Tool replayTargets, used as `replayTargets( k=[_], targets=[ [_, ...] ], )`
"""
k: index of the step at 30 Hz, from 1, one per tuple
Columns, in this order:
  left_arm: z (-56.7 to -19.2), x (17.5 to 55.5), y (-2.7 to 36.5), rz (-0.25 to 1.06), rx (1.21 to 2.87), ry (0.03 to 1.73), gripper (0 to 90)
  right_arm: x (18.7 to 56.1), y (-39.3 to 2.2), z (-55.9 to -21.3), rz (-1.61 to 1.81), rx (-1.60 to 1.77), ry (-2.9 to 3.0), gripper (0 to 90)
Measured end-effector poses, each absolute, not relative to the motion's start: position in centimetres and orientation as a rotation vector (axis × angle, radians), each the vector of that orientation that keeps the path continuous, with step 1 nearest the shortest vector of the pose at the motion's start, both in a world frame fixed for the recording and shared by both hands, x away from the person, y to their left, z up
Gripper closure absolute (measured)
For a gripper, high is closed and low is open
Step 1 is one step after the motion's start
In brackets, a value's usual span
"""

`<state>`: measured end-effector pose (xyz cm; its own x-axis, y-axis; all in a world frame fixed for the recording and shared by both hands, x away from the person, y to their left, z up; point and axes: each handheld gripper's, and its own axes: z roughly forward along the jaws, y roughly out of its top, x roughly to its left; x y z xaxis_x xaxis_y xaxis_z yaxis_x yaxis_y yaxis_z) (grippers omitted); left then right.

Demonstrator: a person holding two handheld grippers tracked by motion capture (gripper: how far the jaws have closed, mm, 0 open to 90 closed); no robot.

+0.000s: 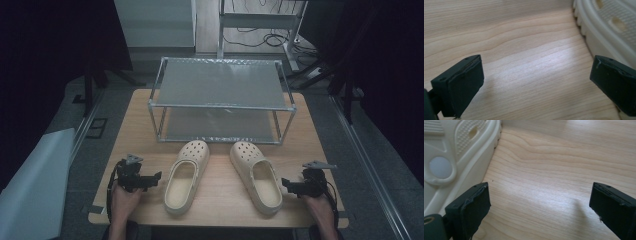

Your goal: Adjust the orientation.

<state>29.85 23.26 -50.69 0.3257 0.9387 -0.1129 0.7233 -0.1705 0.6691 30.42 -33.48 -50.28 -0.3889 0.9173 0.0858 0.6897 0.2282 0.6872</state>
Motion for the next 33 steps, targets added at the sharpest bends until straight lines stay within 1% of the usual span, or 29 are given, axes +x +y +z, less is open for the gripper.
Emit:
replayTargets(
  k=[9, 16, 24, 33],
  targets=[
    [-50.5, 29.8, 22.9, 0.455, 1.936, 1.397, 0.0, 30.5, -33.4, -50.2, 0.971, 1.435, 2.169, 4.3],
    [-50.2, 29.9, 22.8, 0.416, 1.946, 1.442, 0.0, 30.5, -33.5, -50.3, 0.987, 1.465, 2.164, 3.8],
    [-49.9, 29.8, 22.6, 0.403, 1.974, 1.447, 2.1, 30.5, -33.4, -50.4, 1.008, 1.46, 2.184, 3.9],
    [-48.6, 29.0, 21.8, 0.402, 2.026, 1.389, 2.9, 30.4, -33.8, -50.3, 1.024, 1.469, 2.19, 5.7]
  ],
)
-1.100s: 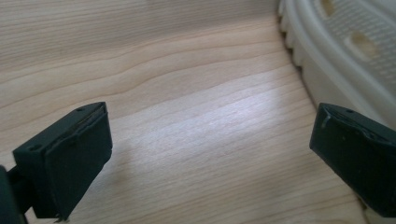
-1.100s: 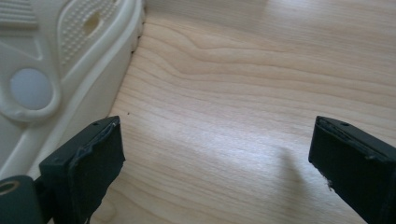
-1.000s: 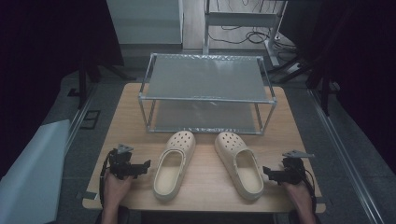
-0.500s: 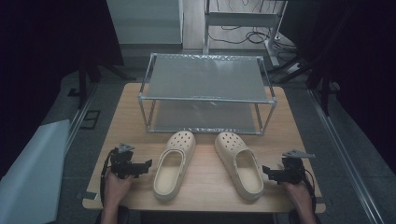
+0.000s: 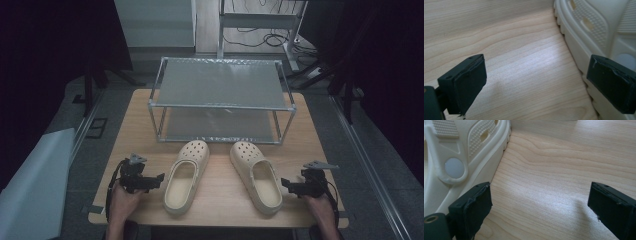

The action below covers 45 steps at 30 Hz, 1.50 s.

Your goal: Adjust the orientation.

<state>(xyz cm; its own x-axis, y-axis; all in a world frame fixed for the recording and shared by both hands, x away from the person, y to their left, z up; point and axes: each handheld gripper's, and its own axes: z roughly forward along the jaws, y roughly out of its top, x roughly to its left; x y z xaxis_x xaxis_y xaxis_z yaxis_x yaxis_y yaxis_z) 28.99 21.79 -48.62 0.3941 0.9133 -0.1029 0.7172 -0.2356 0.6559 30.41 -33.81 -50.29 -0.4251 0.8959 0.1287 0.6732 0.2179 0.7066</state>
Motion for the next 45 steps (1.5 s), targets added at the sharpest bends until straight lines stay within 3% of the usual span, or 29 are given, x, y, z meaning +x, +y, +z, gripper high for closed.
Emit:
replayTargets(
  k=[21, 40, 45],
  targets=[
    [-45.6, 26.8, 20.0, 0.363, 2.022, 1.23, 8.1, 30.4, -34.7, -50.3, 1.064, 1.506, 2.172, 7.2],
    [-47.5, 29.1, 17.3, 0.345, 2.092, 1.233, 15.2, 30.4, -34.9, -50.4, 1.094, 1.536, 2.178, 9.7],
    [-47.6, 29.7, 17.0, 0.338, 2.103, 1.23, 21.2, 30.5, -34.9, -50.5, 1.094, 1.537, 2.184, 10.1]
  ],
)
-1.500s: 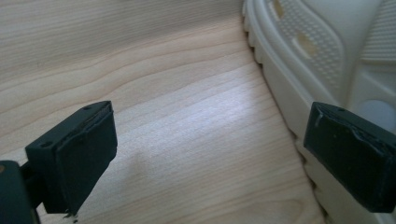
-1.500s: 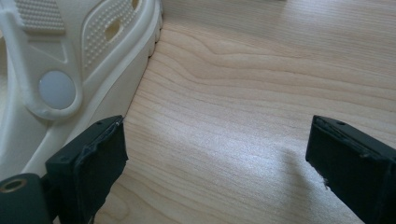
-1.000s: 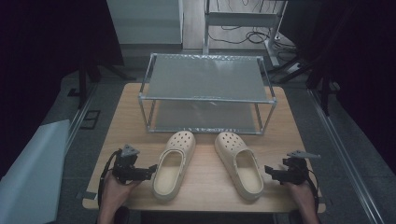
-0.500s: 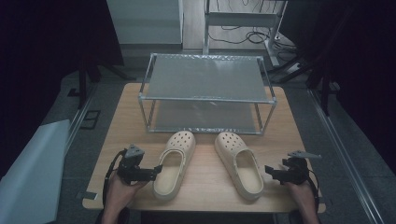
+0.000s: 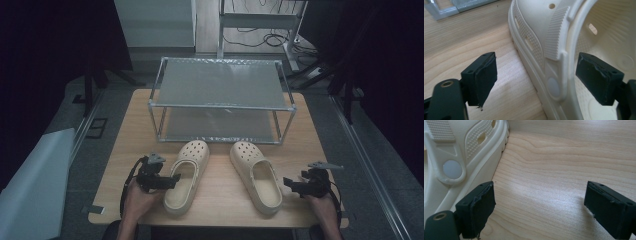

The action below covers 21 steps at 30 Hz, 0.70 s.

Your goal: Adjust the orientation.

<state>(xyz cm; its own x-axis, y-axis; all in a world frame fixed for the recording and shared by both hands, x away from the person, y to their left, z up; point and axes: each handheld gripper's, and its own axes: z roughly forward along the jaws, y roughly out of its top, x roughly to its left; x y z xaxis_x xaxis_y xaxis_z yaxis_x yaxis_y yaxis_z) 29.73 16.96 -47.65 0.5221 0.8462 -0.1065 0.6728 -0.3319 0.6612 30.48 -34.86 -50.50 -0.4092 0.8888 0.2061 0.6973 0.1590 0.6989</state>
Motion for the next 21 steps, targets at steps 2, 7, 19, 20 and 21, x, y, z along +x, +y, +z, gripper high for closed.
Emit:
replayTargets(
  k=[2, 7, 19, 20, 21],
  targets=[
    [-47.7, 30.0, 16.7, 0.336, 2.109, 1.229, 22.0, 30.5, -34.8, -50.6, 1.091, 1.534, 2.186, 10.2],
    [-47.9, 31.0, 15.9, 0.32, 2.133, 1.25, 31.4, 30.5, -34.8, -50.6, 1.089, 1.537, 2.192, 10.9],
    [-48.3, 32.4, 15.5, 0.235, 2.121, 1.331, 49.7, 30.6, -34.7, -50.7, 1.083, 1.536, 2.208, 12.4],
    [-48.2, 32.4, 15.4, 0.218, 2.118, 1.331, 52.9, 30.6, -34.7, -50.7, 1.085, 1.536, 2.207, 12.6],
    [-48.2, 32.4, 15.4, 0.22, 2.118, 1.334, 53.8, 30.6, -34.7, -50.7, 1.085, 1.536, 2.208, 12.8]
  ],
)
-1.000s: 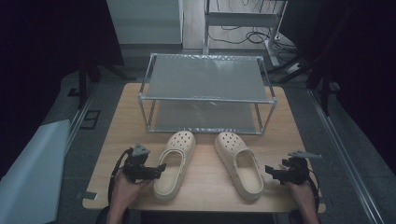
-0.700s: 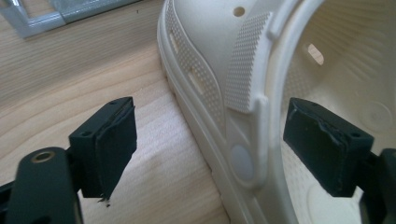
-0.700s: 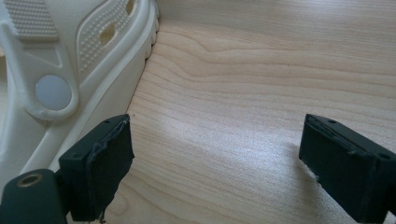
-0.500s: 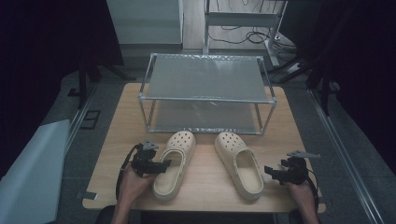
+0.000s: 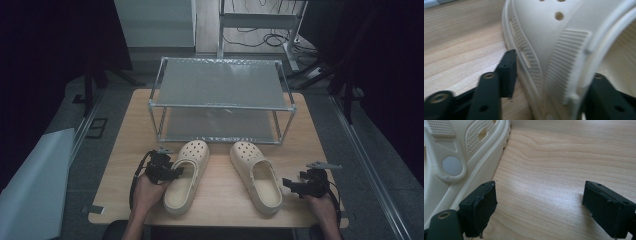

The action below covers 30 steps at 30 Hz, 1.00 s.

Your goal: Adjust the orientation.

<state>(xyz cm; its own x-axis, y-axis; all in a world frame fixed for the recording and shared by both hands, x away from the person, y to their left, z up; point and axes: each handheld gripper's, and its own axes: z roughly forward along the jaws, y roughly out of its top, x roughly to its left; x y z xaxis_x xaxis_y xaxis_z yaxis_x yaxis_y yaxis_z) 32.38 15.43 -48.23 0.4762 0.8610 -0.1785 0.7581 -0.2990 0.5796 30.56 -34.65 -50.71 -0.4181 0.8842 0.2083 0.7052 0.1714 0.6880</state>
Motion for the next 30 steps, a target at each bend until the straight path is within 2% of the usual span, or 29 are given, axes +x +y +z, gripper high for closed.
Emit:
replayTargets(
  k=[15, 27, 30],
  targets=[
    [-48.2, 32.7, 16.9, 0.187, 2.061, 1.373, 68.2, 30.6, -34.6, -50.8, 1.082, 1.536, 2.219, 13.3],
    [-48.7, 33.4, 19.4, 0.036, 1.948, 1.388, 73.4, 30.6, -34.6, -50.8, 1.079, 1.535, 2.224, 13.6],
    [-49.1, 33.7, 20.4, -0.038, 1.883, 1.402, 73.8, 30.6, -34.6, -50.8, 1.079, 1.536, 2.223, 13.7]
  ],
)
